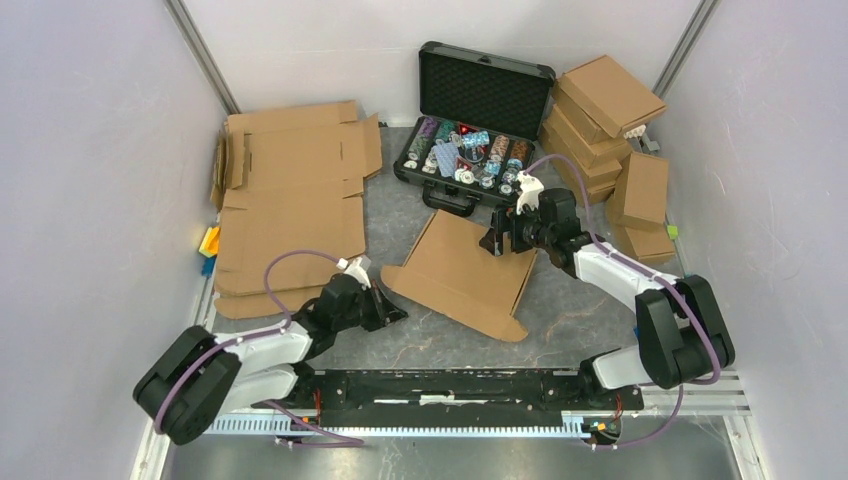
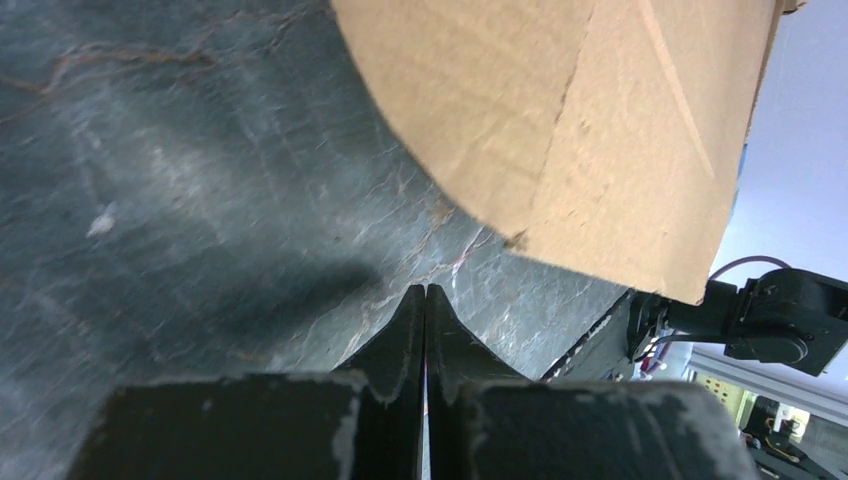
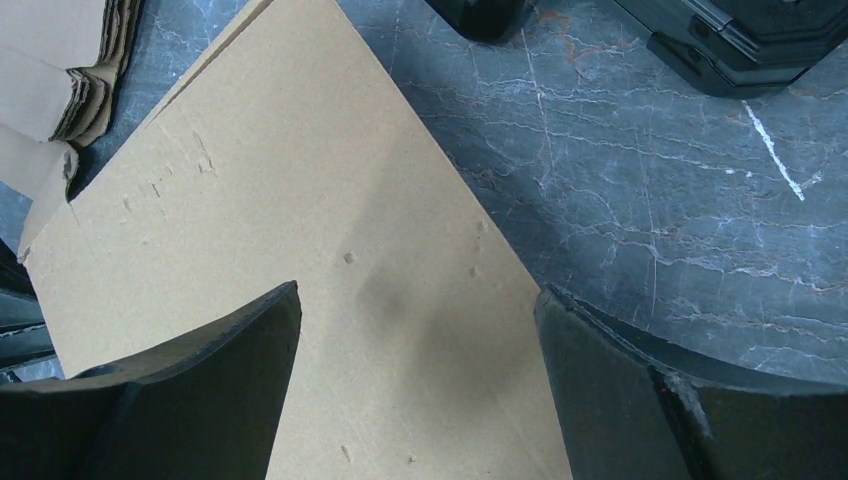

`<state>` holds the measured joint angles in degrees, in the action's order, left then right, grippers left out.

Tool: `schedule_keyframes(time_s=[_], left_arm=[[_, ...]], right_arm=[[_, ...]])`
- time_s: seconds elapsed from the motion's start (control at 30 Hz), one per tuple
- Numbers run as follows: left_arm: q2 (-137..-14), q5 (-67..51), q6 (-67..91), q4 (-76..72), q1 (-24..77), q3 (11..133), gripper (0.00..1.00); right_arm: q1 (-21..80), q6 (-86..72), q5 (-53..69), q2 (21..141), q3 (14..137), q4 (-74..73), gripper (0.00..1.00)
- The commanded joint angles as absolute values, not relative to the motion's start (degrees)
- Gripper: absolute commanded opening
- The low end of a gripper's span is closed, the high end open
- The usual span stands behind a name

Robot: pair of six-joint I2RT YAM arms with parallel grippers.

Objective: Fold the paper box

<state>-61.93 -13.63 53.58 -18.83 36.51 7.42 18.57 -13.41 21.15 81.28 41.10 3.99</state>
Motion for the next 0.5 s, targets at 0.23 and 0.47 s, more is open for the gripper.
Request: schedule_keyframes(time_s=[0.23,0.47], left_arm=[[-72.71,-10.6,57.53,-42.5,37.57,4.58,0.02],[-79.42,-11.74,59.41,-52.34,37.62,3.81,0.02]], right_arm=[[18.48,-10.91,17.38,80.94,46.79,1.25,0.93],[18.46,-9.29,18.4,87.25,47.45,0.93,0.92]])
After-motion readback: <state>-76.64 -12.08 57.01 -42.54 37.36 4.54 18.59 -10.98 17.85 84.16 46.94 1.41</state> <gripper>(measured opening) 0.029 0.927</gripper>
